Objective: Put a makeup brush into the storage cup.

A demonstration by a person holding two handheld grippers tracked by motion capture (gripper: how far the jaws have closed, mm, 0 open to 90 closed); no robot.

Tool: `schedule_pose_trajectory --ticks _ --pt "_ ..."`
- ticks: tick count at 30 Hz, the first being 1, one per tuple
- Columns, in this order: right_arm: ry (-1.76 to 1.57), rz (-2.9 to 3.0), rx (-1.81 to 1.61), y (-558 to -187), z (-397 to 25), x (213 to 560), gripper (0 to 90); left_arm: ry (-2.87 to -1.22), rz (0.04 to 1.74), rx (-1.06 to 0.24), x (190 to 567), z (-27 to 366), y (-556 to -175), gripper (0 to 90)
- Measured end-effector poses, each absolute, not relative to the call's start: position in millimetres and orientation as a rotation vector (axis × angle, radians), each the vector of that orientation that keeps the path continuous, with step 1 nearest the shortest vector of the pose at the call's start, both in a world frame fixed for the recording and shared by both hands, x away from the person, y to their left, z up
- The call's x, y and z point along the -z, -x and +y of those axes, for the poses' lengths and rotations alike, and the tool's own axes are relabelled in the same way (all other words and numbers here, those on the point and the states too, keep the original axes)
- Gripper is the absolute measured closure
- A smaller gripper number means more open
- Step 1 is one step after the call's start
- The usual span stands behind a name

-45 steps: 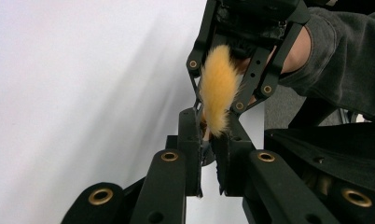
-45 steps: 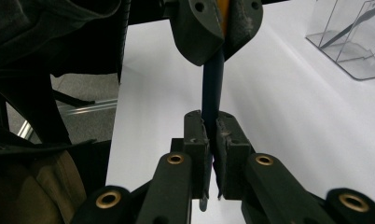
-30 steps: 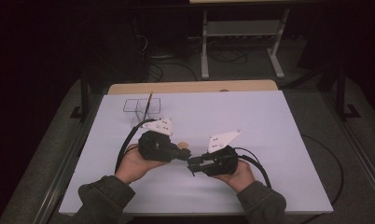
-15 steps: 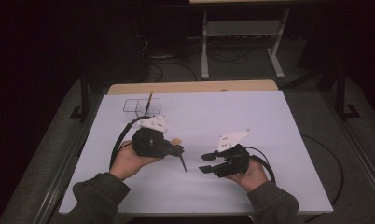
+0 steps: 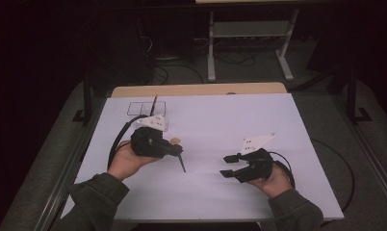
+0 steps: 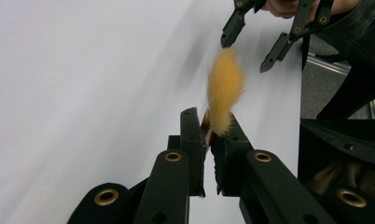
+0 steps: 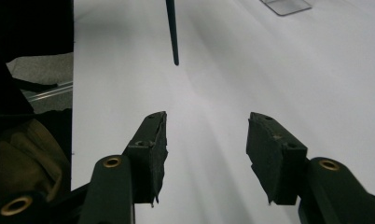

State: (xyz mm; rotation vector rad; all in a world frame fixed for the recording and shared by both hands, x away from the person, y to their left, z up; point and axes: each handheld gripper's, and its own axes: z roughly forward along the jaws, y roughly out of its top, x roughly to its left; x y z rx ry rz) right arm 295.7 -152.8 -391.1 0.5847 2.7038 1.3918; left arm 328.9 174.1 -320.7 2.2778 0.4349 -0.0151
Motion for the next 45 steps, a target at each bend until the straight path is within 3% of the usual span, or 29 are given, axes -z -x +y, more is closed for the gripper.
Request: schedule_pose_trajectory --ticks 45 --pt "-0.746 2.61 -1.411 -292.4 -205.2 399.9 34.4 -2.281 0.556 -0.07 297.1 212.6 -359.3 83.3"
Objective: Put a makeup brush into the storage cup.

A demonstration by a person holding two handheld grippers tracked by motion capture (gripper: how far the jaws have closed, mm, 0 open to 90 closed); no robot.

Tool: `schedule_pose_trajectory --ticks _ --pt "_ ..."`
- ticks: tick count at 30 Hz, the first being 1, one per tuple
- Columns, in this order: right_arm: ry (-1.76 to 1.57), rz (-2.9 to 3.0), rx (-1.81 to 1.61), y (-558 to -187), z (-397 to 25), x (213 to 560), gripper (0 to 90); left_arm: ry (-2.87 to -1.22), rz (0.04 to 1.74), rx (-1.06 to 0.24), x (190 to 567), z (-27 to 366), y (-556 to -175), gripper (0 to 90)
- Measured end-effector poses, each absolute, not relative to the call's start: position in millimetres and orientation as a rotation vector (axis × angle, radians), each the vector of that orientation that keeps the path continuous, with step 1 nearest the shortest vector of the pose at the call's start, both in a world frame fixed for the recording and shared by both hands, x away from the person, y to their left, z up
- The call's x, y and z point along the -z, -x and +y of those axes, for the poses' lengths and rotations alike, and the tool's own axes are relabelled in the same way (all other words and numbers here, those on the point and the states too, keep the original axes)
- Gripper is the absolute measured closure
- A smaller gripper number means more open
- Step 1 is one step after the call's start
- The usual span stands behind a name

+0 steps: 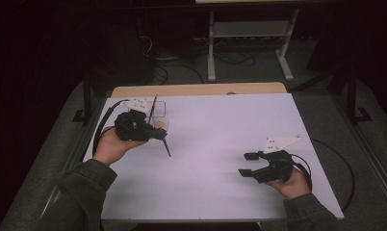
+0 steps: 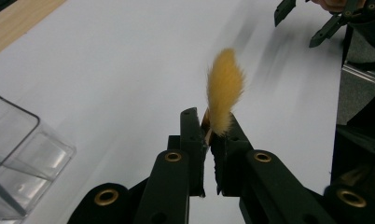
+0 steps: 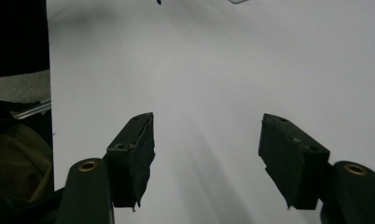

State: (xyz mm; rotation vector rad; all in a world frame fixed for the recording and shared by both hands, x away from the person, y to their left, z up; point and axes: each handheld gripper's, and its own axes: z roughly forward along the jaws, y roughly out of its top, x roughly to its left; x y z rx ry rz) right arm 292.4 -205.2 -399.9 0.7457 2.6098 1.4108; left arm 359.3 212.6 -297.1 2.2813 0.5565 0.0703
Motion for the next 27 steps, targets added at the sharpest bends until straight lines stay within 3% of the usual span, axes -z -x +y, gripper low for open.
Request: schedule_pose_trajectory --ticks 27 --pt "-0.853 2.548 -1.371 -290.5 -220.6 406.2 26.6 -2.279 0.623 -0.113 276.9 224.6 -389.3 83.3"
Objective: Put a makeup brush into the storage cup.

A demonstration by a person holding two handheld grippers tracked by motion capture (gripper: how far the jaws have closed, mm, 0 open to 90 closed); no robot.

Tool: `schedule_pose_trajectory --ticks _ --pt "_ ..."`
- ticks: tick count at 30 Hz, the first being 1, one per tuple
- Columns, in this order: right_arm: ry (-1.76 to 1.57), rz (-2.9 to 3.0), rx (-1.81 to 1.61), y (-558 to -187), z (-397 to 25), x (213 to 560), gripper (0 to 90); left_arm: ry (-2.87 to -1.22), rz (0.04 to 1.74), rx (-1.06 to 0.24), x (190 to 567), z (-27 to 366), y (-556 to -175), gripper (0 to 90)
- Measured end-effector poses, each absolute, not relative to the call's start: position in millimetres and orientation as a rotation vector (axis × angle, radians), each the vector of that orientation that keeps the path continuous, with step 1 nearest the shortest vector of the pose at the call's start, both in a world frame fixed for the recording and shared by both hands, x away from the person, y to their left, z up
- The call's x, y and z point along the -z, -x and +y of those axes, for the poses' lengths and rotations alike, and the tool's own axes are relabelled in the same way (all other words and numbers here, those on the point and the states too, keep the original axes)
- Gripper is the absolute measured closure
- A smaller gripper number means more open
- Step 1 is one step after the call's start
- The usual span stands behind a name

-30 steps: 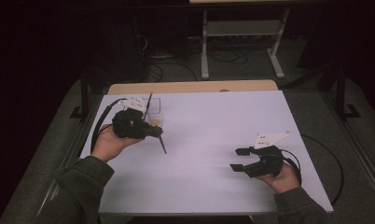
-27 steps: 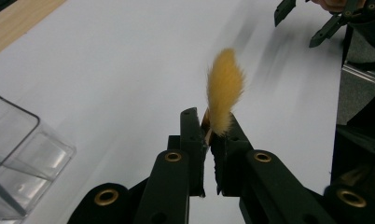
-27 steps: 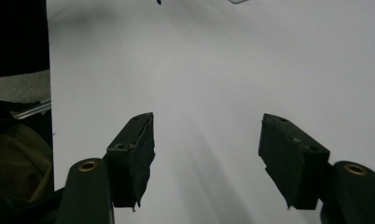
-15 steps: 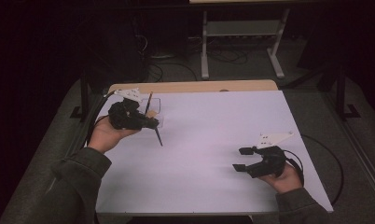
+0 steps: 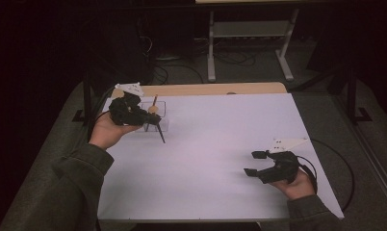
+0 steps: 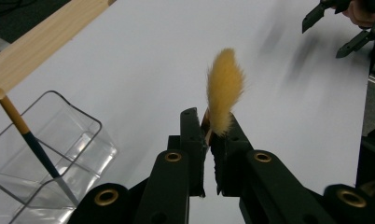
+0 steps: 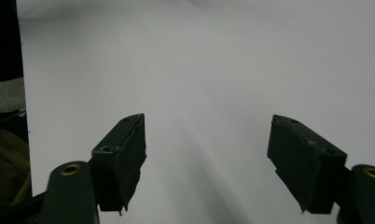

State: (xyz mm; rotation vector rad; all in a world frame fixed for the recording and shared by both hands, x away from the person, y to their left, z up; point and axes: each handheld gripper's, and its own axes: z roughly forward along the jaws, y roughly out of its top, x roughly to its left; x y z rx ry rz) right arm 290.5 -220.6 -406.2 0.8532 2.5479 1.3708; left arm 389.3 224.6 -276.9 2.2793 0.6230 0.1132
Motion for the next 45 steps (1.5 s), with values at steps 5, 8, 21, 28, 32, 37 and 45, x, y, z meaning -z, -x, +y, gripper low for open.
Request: schedule_pose_trajectory --ticks 5,8,21,28,32,37,45 --pt "-0.866 2.536 -1.366 -290.2 -222.9 406.1 25.8 -2.285 0.627 -0.126 272.6 225.4 -395.1 83.3" --pt "-0.863 2.533 -1.364 -290.4 -224.3 406.2 25.5 -2.273 0.634 -0.127 270.7 226.9 -398.6 83.3" --pt "-0.878 2.535 -1.353 -290.2 -222.0 407.8 24.1 -2.265 0.688 -0.148 260.2 233.6 -414.1 83.3" --pt "-0.874 2.534 -1.353 -289.9 -222.2 407.2 24.0 -2.276 0.701 -0.171 248.2 228.6 -427.7 83.4" --pt "-0.873 2.53 -1.353 -289.9 -221.7 407.4 23.8 -2.291 0.712 -0.172 246.1 227.0 -435.8 83.3" --pt "-0.87 2.537 -1.346 -290.5 -221.3 407.7 23.7 -2.294 0.763 -0.169 248.0 227.8 -449.4 83.3" --pt "-0.873 2.537 -1.344 -290.8 -220.3 408.4 23.3 -2.278 0.8 -0.177 247.2 230.6 -465.0 83.3"
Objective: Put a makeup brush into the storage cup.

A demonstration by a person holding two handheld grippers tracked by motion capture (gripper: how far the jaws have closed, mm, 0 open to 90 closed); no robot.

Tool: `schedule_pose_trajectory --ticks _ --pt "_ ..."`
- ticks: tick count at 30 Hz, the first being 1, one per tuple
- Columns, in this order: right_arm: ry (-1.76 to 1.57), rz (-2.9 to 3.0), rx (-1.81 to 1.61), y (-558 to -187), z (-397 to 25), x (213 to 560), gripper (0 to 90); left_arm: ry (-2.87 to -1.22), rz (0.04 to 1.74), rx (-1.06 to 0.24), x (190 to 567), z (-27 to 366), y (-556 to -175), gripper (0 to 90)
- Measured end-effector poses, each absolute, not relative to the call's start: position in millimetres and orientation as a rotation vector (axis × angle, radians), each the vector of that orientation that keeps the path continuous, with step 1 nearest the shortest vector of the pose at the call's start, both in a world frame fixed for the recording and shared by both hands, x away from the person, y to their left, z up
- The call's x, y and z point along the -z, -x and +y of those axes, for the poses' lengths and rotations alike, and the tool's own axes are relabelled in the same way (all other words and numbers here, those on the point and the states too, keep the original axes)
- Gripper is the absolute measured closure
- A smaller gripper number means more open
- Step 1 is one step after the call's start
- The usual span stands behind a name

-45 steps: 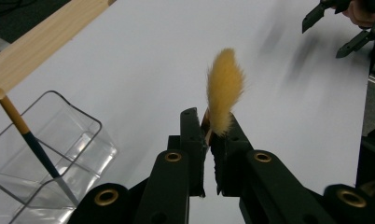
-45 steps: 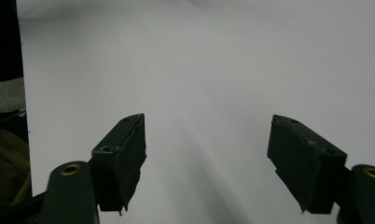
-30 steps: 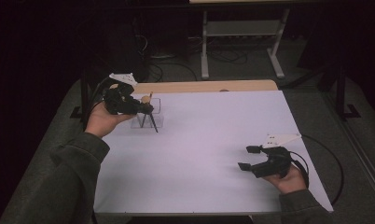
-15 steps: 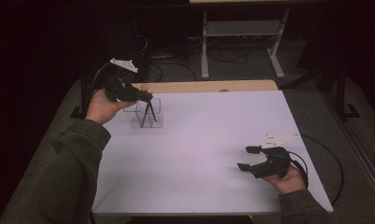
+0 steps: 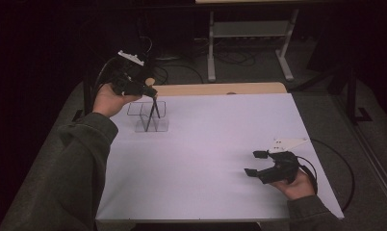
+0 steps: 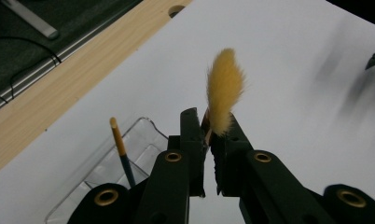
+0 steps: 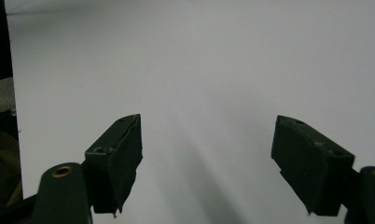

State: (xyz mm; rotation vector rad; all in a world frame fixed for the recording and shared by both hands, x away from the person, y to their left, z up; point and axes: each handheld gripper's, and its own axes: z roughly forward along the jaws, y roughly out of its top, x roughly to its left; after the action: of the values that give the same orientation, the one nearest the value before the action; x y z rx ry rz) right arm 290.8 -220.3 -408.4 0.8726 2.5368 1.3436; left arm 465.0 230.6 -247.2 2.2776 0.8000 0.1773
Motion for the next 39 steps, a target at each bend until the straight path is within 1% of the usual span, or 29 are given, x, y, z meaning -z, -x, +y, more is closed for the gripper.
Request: schedule_pose_trajectory --ticks 14,19,32,37,39 --pt "-0.861 2.536 -1.342 -290.8 -220.0 408.3 23.3 -2.241 0.887 -0.196 257.5 233.4 -483.9 83.3" --pt "-0.859 2.532 -1.343 -290.7 -220.4 408.0 23.3 -2.238 0.9 -0.183 261.3 234.3 -488.5 83.3" --pt "-0.863 2.529 -1.341 -290.6 -221.1 407.6 23.3 -2.249 0.924 -0.212 266.9 235.0 -495.4 83.3" --pt "-0.86 2.529 -1.339 -290.6 -220.9 407.6 23.4 -2.233 0.944 -0.204 269.5 234.6 -496.7 83.3" --pt "-0.86 2.529 -1.34 -290.8 -220.6 407.8 23.4 -2.256 0.935 -0.206 270.1 235.0 -497.7 83.3"
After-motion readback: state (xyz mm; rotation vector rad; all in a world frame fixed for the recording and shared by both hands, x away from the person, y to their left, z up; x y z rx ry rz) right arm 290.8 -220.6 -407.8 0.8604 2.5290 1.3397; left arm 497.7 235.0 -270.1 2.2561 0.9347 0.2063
